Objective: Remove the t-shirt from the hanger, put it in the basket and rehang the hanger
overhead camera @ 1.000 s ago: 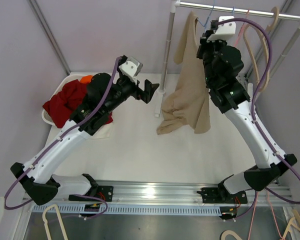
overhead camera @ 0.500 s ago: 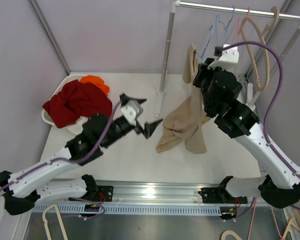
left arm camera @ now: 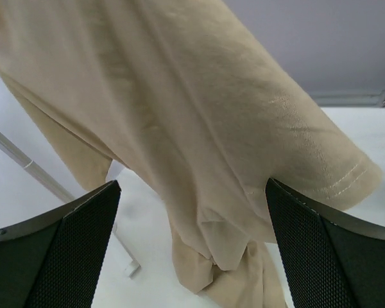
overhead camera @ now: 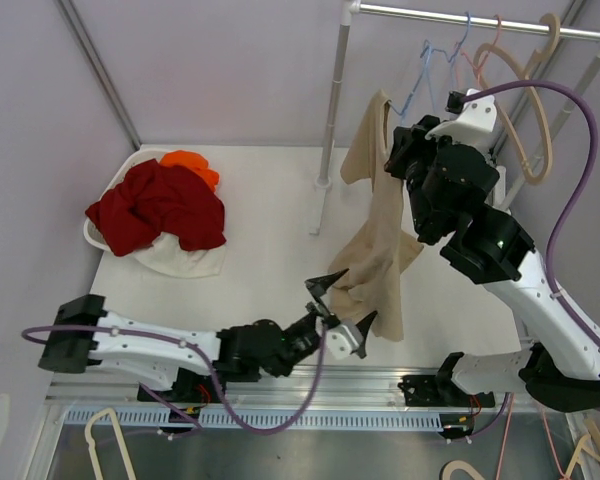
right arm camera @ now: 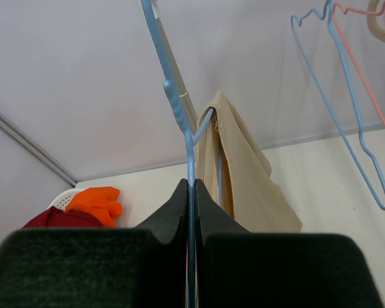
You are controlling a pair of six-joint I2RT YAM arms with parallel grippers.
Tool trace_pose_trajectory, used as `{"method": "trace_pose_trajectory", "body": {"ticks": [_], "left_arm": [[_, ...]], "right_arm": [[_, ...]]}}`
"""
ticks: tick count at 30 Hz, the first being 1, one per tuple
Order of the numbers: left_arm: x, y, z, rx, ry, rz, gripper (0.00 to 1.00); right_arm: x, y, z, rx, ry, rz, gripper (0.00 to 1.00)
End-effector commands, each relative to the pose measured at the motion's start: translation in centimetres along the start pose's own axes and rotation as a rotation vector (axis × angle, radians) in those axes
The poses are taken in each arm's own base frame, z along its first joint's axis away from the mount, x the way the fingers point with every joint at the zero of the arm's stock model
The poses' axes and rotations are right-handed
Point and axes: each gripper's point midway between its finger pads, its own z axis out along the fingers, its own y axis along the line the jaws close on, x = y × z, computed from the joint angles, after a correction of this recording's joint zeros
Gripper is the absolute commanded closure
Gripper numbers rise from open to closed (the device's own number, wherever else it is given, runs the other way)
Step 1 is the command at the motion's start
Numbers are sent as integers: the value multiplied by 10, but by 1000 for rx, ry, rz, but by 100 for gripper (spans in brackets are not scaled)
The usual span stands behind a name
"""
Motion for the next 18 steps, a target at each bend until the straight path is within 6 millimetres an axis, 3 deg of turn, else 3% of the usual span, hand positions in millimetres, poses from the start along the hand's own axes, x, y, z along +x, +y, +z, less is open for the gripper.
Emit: {"method": "trace_pose_trajectory", "body": {"ticks": [1,2,5,9,12,13,17,18], "left_arm": [[-30,19,24,-167,-62,-36,1],[-41,23,31,-194,-86,-59,0],[-38,18,45,-211,-90,-82,1],[-20,14,60,-176,-33,-134,1],[-11,25,69,-201,0,-149,6],[-1,28,72,-200,33,-132,13],[9,31,83,-183,96,-155,91],[8,30,84,-178,100,-163,99]], "right_arm": [[-22,9,-6,-7,-42,95,100],[-25,10,-6,-9,-46,96,100],[-25,13,-7,-13,-39,80,100],[-31,12,-9,-15,-46,78,100],[-32,12,-12,-27,-42,92,100],[-32,12,-12,-32,-41,92,100],[-35,13,-13,-33,-47,96,100],[-35,14,-11,-28,-51,91,100]]}}
